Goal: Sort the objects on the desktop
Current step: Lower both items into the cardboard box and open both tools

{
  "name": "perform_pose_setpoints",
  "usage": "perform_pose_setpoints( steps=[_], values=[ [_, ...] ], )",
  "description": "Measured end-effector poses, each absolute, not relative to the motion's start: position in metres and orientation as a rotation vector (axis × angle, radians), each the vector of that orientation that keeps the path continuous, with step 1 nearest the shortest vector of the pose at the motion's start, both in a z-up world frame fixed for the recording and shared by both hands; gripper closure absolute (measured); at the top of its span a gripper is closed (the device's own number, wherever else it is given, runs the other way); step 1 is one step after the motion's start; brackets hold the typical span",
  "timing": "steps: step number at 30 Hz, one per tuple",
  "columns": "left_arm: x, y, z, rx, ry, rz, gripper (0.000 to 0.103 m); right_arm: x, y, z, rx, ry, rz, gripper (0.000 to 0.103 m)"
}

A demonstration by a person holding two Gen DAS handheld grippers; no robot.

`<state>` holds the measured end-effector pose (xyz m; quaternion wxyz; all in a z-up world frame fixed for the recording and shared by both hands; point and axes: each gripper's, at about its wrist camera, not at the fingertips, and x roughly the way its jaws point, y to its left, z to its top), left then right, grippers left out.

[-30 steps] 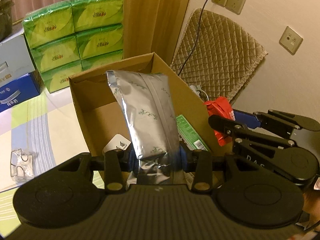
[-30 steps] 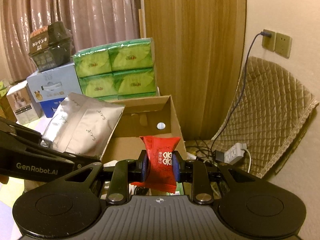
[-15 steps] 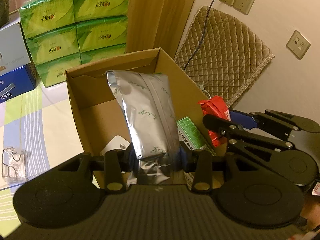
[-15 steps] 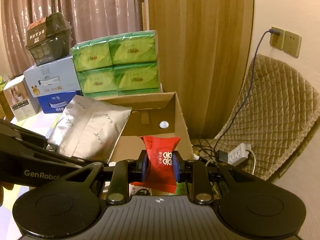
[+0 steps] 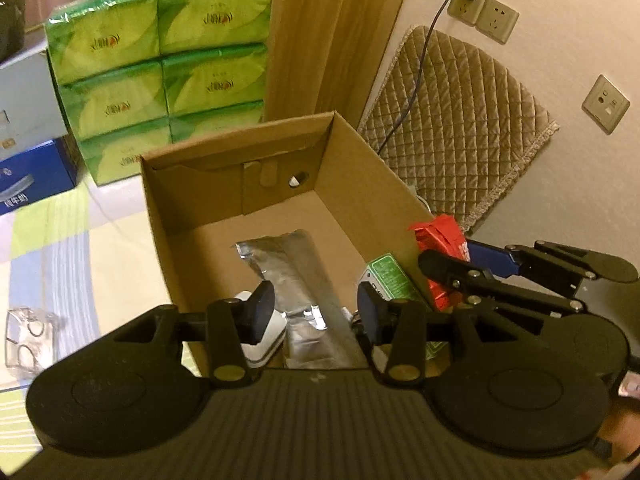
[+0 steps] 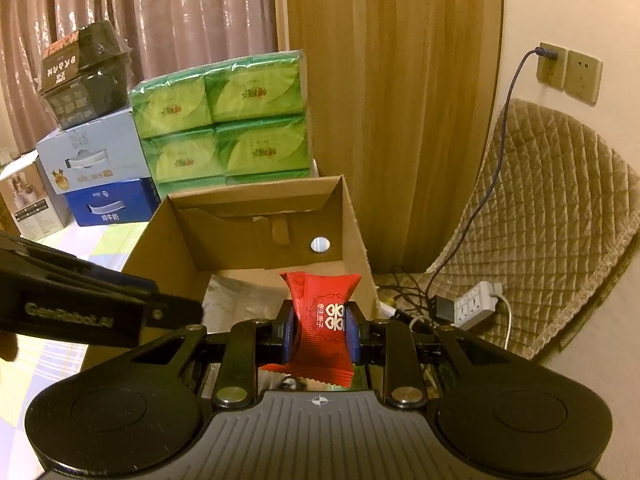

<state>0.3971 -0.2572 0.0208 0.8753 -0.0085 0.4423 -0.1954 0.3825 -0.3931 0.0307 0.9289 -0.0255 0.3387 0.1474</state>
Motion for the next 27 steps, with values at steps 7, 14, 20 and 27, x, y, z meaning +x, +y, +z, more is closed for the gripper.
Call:
perform_pose_setpoints(
  steps=[7, 14, 20, 27],
  values=[
    [0.377, -0.241, 0.033, 0.016, 0.878, -0.392, 0.057, 0.376, -0.390, 0.032, -0.054, 0.700, 0.312, 0.080],
    [0.354, -0.226, 0.042, 0.056, 0.840, -0.389, 0.050, 0.372, -0.381, 0.030, -0.050, 0.716, 0.324, 0.080],
    [0.341, -0.217, 0.040, 0.079, 0.830, -0.398, 0.036, 0.372, -0.376, 0.027, -0.047, 0.735, 0.326, 0.080],
    [0.337, -0.207, 0.035, 0.072, 0.847, -0.401, 0.024, 0.375, -0.369, 0.024, -0.029, 0.758, 0.325, 0.077]
  ],
)
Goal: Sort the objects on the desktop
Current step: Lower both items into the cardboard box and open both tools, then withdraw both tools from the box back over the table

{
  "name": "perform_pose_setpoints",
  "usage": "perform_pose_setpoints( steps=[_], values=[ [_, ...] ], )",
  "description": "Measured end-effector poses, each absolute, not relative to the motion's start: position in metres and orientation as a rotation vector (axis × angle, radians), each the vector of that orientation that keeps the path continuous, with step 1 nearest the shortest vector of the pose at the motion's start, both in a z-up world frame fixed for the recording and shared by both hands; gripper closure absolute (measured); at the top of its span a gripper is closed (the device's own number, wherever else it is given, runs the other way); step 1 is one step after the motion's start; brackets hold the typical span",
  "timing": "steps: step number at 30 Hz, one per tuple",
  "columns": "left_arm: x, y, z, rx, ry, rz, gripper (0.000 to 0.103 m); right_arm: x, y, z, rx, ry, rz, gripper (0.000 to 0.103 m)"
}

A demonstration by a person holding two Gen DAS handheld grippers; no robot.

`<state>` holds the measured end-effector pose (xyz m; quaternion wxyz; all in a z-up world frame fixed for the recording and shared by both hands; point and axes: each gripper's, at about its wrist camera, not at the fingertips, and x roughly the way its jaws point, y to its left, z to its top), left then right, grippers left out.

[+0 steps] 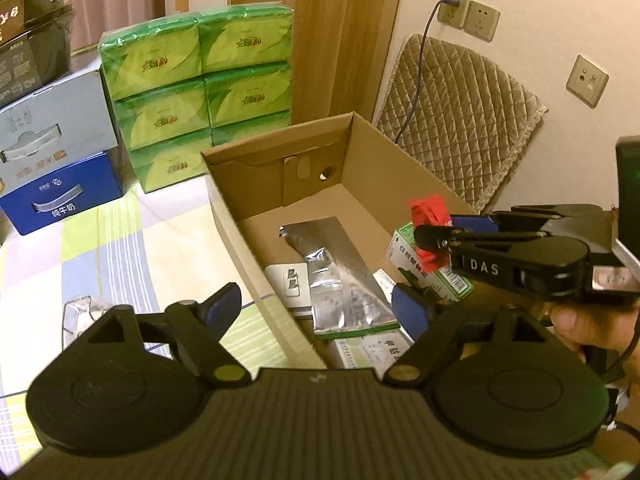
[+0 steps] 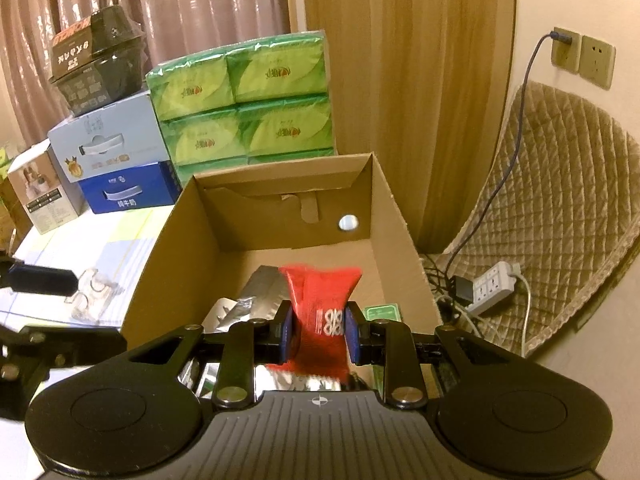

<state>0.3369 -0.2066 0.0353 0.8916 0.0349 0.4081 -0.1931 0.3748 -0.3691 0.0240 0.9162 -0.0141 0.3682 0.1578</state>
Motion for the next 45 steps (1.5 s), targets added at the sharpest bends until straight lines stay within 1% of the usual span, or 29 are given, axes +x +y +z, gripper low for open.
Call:
perform_pose_setpoints(
  steps=[1, 3, 4, 7, 11, 15, 19, 22, 24, 25, 27, 29, 32, 45],
  values=[
    [0.336, -0.205, 0.035, 0.071, 0.850, -0.399, 0.023, 0.376, -0.369, 0.024, -0.016, 0.765, 0.327, 0.074],
    [0.334, -0.200, 0.033, 0.068, 0.852, -0.394, 0.021, 0.376, -0.371, 0.025, 0.008, 0.763, 0.319, 0.049],
    [0.333, -0.198, 0.033, 0.066, 0.854, -0.392, 0.021, 0.375, -0.372, 0.027, 0.015, 0.756, 0.313, 0.047],
    [0.328, -0.189, 0.033, 0.057, 0.852, -0.385, 0.020, 0.368, -0.372, 0.034, 0.007, 0.734, 0.312, 0.047],
    [0.314, -0.173, 0.037, 0.046, 0.840, -0.367, 0.017, 0.357, -0.377, 0.044, 0.020, 0.726, 0.302, 0.043],
    [0.293, -0.153, 0.040, 0.051, 0.833, -0.335, 0.014, 0.341, -0.384, 0.055, 0.044, 0.720, 0.288, 0.032],
    [0.267, -0.129, 0.040, 0.032, 0.836, -0.298, 0.013, 0.318, -0.386, 0.063, 0.047, 0.718, 0.288, 0.026],
    [0.249, -0.113, 0.039, 0.021, 0.844, -0.271, 0.012, 0.297, -0.383, 0.068, 0.066, 0.722, 0.297, 0.017],
    [0.236, -0.103, 0.040, 0.014, 0.841, -0.248, 0.009, 0.282, -0.380, 0.071, 0.076, 0.717, 0.310, 0.012],
    [0.230, -0.099, 0.041, 0.009, 0.841, -0.241, 0.009, 0.274, -0.377, 0.072, 0.077, 0.716, 0.315, 0.010],
    [0.218, -0.090, 0.042, 0.000, 0.839, -0.224, 0.006, 0.260, -0.371, 0.075, 0.081, 0.715, 0.328, 0.004],
    [0.205, -0.081, 0.043, 0.006, 0.838, -0.201, 0.005, 0.246, -0.363, 0.076, 0.086, 0.722, 0.341, 0.002],
    [0.187, -0.069, 0.044, 0.006, 0.834, -0.171, 0.001, 0.227, -0.350, 0.078, 0.102, 0.728, 0.372, 0.002],
    [0.123, -0.004, 0.037, -0.016, 0.841, -0.048, 0.001, 0.166, -0.276, 0.080, 0.059, 0.743, 0.550, 0.002]
  ],
)
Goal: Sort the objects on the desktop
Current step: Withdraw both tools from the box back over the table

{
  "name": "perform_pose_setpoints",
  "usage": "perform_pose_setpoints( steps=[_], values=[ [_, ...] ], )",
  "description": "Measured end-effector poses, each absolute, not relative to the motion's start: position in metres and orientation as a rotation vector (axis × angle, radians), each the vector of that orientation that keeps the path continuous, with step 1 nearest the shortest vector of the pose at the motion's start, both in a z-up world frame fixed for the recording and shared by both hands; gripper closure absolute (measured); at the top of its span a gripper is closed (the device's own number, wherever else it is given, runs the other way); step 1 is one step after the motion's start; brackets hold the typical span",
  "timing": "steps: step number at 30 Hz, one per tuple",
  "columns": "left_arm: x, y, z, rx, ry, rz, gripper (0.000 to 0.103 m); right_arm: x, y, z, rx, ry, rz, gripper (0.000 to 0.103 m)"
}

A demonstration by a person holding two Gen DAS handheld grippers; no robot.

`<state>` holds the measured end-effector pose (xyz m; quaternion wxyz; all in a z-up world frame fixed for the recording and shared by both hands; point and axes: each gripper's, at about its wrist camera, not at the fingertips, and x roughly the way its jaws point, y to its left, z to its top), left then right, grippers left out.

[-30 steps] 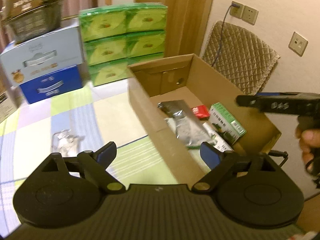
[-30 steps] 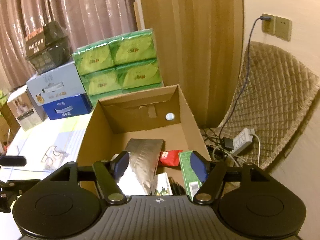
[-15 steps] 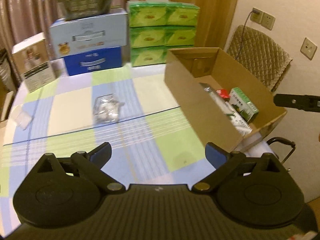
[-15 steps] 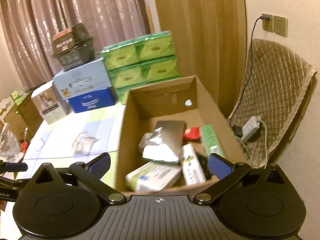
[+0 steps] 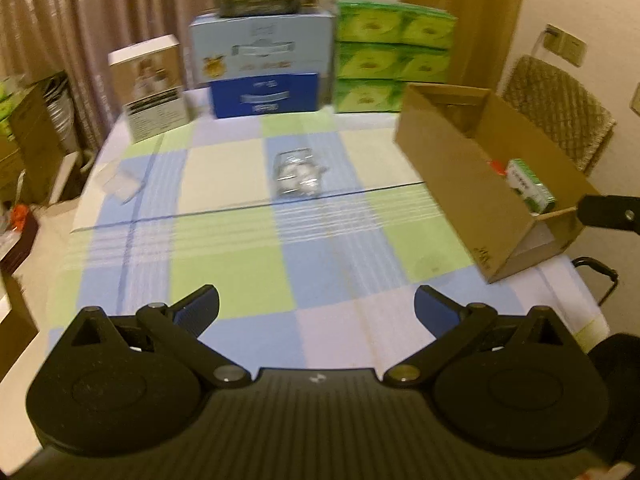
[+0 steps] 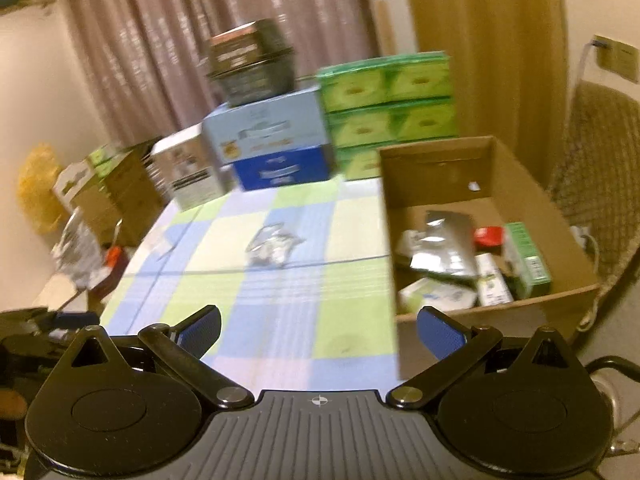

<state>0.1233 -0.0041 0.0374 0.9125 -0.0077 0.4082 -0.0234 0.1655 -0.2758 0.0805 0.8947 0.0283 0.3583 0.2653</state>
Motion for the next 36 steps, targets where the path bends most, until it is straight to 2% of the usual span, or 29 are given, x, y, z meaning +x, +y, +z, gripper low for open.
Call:
perform_pose_setpoints(
  steps=[14, 21, 27, 36],
  values=[
    [0.088, 0.097, 0.042, -0.121, 0.804, 0.146, 0.001, 0.154, -0.204, 0.048, 0.021, 0.817, 0.652, 0.002],
    [0.089, 0.116, 0.054, -0.128, 0.769, 0.204, 0.001, 0.160, -0.176, 0.048, 0.015, 0.795, 0.680, 0.002],
    [0.104, 0.124, 0.056, -0.114, 0.729, 0.238, 0.001, 0.169, -0.155, 0.047, -0.012, 0.732, 0.682, 0.002],
    [0.156, 0.149, 0.020, -0.133, 0.700, 0.288, 0.001, 0.214, -0.117, 0.015, -0.028, 0.696, 0.632, 0.002]
  ],
)
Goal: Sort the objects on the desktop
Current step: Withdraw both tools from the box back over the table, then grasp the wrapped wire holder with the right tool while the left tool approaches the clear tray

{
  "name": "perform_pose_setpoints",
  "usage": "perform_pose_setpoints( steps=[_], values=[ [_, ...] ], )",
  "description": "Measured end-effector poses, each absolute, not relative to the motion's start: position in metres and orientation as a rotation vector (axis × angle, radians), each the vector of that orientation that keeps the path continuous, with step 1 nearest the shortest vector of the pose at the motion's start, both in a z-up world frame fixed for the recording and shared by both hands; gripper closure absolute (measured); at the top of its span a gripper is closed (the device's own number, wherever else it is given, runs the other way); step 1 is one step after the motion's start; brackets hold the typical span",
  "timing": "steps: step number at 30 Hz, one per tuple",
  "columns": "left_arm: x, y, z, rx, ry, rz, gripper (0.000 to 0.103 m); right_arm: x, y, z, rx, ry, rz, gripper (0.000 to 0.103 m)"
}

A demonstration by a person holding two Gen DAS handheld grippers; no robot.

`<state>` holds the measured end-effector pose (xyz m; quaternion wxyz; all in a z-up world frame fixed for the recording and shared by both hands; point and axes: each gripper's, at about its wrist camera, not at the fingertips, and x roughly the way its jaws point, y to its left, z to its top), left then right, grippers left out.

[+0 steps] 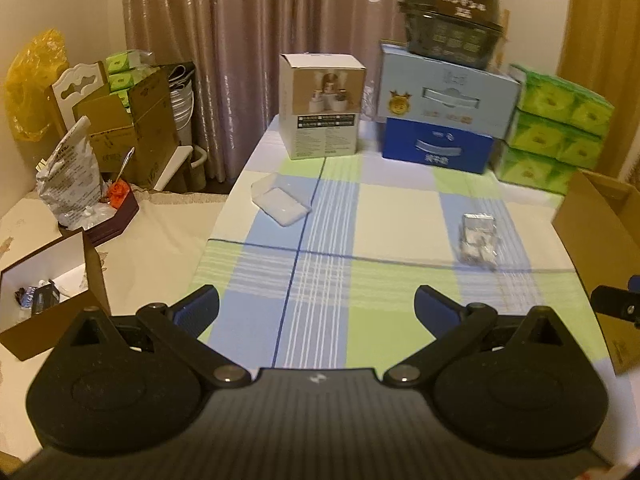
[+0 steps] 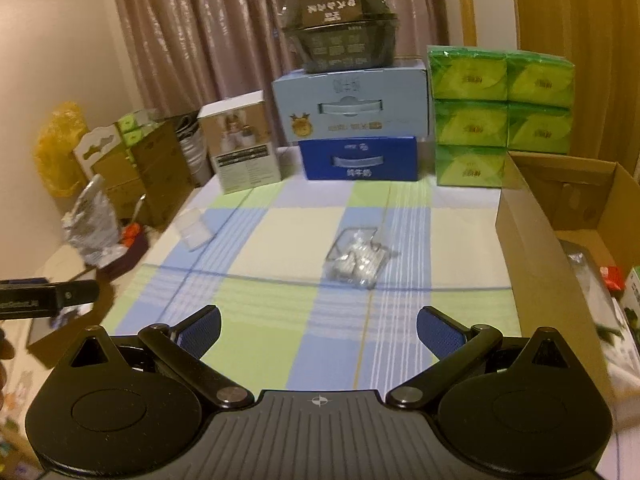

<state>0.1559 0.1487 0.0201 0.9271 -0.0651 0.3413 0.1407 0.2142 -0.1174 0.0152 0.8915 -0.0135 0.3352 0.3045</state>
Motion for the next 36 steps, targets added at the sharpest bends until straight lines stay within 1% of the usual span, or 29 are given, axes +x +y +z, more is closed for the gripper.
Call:
perform_pose_setpoints(
  steps=[4, 13, 17, 21, 25, 28, 32, 36],
  values=[
    [0.183, 0.155, 0.000, -0.139, 0.676, 0.294, 0.001, 0.239, -0.101, -0.007, -0.032, 0.658, 0.600, 0.002],
    [0.233, 0.169, -0.048, -0.160, 0.677, 0.292, 0.001, 0.284, -0.063, -0.055, -0.074, 0.639, 0.573, 0.003],
    [0.252, 0.174, -0.058, -0.189, 0.706, 0.243, 0.001, 0.299, -0.053, -0.072, -0.082, 0.636, 0.553, 0.009],
    [0.268, 0.173, -0.063, -0.156, 0.689, 0.227, 0.001, 0.312, -0.045, -0.087, -0.075, 0.642, 0.518, 0.015],
    [0.278, 0.174, -0.071, -0.163, 0.676, 0.209, 0.001, 0.320, -0.033, -0.099, -0.109, 0.621, 0.513, 0.019],
    [0.284, 0.176, -0.077, -0.119, 0.660, 0.226, 0.001, 0.328, -0.023, -0.106, -0.135, 0.619, 0.512, 0.022],
    [0.291, 0.178, -0.086, -0.124, 0.690, 0.234, 0.001, 0.336, -0.013, -0.115, -0.159, 0.622, 0.496, 0.032],
    [0.294, 0.175, -0.089, -0.102, 0.692, 0.224, 0.001, 0.343, -0.006, -0.120, -0.156, 0.632, 0.465, 0.038]
  ],
)
